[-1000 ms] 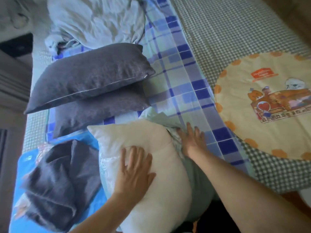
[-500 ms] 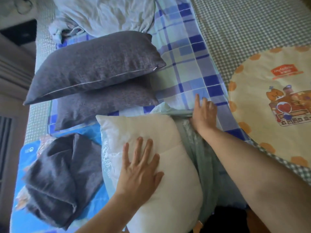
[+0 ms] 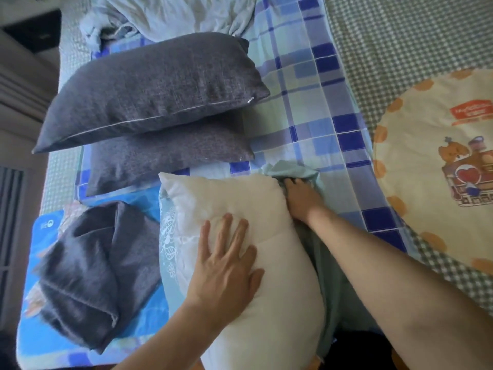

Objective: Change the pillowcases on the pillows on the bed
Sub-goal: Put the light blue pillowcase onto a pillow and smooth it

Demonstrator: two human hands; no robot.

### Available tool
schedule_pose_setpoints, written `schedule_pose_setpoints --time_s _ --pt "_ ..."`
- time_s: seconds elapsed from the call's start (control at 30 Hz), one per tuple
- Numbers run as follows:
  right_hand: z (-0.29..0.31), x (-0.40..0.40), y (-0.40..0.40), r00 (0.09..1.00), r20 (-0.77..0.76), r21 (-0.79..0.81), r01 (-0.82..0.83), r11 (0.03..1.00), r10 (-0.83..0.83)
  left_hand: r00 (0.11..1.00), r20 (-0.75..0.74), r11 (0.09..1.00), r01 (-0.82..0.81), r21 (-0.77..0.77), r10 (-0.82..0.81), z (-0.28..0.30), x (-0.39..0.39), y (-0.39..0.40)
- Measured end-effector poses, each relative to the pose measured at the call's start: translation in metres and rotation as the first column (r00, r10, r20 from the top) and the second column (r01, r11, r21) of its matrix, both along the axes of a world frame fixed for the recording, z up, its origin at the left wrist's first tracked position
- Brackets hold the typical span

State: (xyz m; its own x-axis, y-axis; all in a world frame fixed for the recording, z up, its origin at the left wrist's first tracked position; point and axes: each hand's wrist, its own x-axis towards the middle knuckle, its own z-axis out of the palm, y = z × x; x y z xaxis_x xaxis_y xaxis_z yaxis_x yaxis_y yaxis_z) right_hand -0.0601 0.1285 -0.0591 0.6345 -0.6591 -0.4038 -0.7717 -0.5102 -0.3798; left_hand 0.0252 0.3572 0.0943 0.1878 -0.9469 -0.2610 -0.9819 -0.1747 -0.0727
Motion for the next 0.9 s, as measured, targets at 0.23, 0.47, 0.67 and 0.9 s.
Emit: schedule_pose_setpoints --time_s 0.23,0.47,0.67,0.9 --pt "-0.039 0.004 -0.001 0.98 -0.194 -0.238 -0.101 0.966 0.055 0.999 0.019 0.998 -0.049 0.033 0.048 -0.01 -0.004 0.004" --pt "0.045 -0.04 -0.04 0.855 0.276 -0.044 0.467 0.883 -0.439 1.0 0.006 0.997 -0.02 0.08 0.019 0.02 -0.034 0.014" --pt "0.15 -0.042 -0.001 0.793 0.323 0.484 0.33 0.81 -0.516 0.996 -0.041 0.984 0.068 -0.167 -0.076 0.093 -0.072 -0.026" --pt "0.21 -0.061 0.018 0.938 0.22 0.531 0.114 0.84 -0.266 0.628 -0.418 0.746 -0.621 0.24 0.657 0.181 -0.023 -0.086"
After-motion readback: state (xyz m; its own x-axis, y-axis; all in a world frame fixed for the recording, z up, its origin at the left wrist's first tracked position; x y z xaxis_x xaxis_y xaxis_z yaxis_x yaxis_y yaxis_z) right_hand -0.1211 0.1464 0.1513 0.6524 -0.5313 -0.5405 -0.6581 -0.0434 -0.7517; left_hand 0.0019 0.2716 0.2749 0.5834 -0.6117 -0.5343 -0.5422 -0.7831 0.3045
